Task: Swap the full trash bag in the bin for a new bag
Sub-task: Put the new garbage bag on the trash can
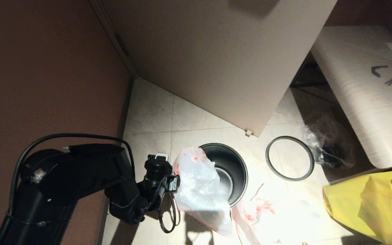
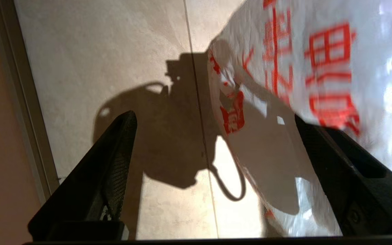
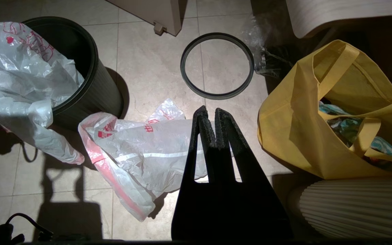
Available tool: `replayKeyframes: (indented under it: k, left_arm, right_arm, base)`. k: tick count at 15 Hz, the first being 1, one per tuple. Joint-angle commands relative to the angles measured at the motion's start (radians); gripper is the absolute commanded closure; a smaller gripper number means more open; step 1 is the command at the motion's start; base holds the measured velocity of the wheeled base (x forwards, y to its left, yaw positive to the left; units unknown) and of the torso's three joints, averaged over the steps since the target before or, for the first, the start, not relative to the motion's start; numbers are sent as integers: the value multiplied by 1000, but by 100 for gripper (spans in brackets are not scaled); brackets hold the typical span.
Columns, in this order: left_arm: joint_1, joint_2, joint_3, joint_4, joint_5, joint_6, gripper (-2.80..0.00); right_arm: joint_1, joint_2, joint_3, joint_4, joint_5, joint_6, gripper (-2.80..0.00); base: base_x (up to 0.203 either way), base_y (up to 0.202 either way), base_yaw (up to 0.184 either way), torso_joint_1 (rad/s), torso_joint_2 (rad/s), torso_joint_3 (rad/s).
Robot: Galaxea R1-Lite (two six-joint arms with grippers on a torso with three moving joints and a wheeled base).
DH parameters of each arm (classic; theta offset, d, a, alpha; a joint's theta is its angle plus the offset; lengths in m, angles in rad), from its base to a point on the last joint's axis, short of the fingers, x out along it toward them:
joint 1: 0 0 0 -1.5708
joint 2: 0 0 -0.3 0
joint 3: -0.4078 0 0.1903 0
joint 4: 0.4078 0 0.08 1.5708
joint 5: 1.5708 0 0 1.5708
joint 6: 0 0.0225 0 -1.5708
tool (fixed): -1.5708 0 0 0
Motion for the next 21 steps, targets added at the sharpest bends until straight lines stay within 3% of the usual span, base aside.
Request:
replayKeyframes:
  k: [1, 4, 6, 9, 16, 21]
  left_arm:
    - [-1, -21, 71, -41, 2, -2, -280]
    - [-9, -111, 233, -200, 1, -42, -280]
    - [-34, -136, 247, -220, 2, -68, -280]
    - [-101, -138, 187, -147, 3, -68, -280]
    - [-179, -159, -69, 112, 2, -70, -280]
    - [-183, -96, -203, 223, 9, -71, -280]
  right_arm:
    - [0, 1, 0, 0, 0, 0, 0]
    - [0, 1, 0, 0, 0, 0, 0]
    - [0, 1, 0, 0, 0, 0, 0]
    - [0, 1, 0, 0, 0, 0, 0]
    - [0, 1, 0, 0, 0, 0, 0]
    - [0, 1, 0, 0, 0, 0, 0]
  base:
    - [0, 0, 0, 0, 0, 0]
    - [0, 0, 0, 0, 0, 0]
    - [0, 0, 0, 0, 0, 0]
    - [0, 0, 0, 0, 0, 0]
    - [0, 0, 0, 0, 0, 0]
    - [0, 0, 0, 0, 0, 0]
